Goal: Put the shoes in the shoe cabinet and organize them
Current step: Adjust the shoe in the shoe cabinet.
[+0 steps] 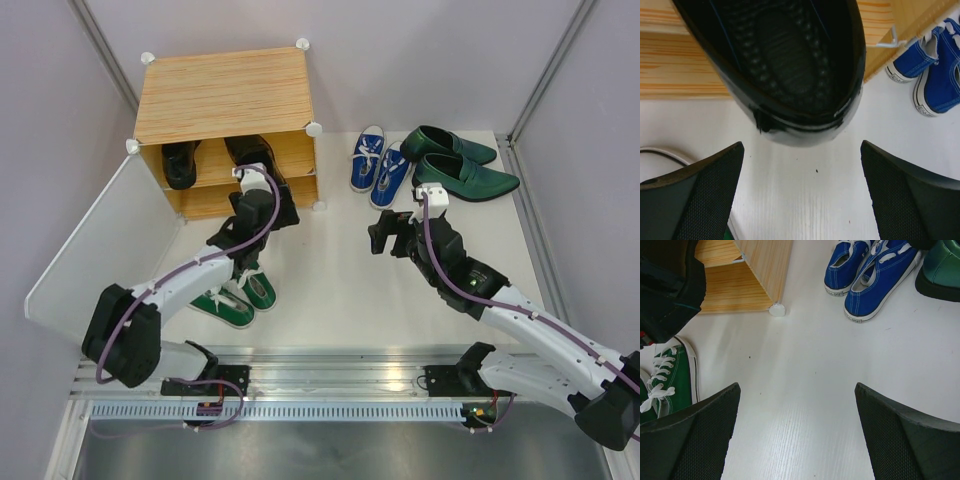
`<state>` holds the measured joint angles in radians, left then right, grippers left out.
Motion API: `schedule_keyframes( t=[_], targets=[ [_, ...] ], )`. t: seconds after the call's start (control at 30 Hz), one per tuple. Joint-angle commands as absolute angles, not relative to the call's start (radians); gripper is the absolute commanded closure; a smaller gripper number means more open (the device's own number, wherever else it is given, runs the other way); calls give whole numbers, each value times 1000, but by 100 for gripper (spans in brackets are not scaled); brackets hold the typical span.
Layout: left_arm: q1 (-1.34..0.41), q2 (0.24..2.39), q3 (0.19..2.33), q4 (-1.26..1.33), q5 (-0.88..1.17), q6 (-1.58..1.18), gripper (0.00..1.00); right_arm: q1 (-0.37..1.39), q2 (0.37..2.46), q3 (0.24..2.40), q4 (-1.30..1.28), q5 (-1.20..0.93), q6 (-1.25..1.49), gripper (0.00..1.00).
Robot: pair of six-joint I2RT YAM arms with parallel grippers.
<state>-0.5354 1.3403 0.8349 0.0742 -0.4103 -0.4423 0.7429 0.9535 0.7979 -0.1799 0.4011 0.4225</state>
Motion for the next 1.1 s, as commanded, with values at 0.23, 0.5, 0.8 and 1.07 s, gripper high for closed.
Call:
schedule_keyframes(
  t=[0.23, 0.5, 0.8, 1.07],
  targets=[
    [-537, 1514, 982, 204, -552, -492, 1, 739, 954, 779, -135, 387, 425, 2],
    [-532, 1571, 1005, 215, -637, -473, 5, 739, 973, 781, -130, 376, 425, 2],
    [-503, 1490, 943, 198, -647, -442, 49, 739, 979, 782, -129, 374, 420, 2],
    [-419, 1284, 891, 172, -576, -283, 60, 739, 969, 781, -129, 367, 422, 2]
  ],
)
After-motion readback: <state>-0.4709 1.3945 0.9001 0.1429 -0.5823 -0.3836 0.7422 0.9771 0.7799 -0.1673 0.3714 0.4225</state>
